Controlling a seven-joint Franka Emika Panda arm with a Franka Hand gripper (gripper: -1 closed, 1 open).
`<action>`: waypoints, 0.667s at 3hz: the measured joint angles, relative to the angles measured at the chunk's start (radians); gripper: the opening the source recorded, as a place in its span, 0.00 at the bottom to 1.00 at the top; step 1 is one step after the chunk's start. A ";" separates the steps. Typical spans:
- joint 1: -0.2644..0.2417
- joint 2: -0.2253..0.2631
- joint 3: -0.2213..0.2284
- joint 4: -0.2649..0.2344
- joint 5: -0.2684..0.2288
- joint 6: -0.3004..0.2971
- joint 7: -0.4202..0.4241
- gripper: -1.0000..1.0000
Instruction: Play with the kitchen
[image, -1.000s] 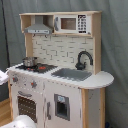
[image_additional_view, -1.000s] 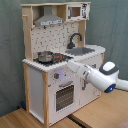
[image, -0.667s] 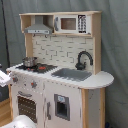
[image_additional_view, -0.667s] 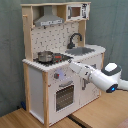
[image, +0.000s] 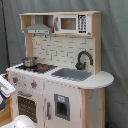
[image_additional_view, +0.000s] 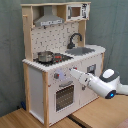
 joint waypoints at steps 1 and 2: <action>0.001 0.000 0.034 -0.028 0.011 0.000 0.100 1.00; 0.003 0.000 0.061 -0.053 0.027 0.000 0.206 1.00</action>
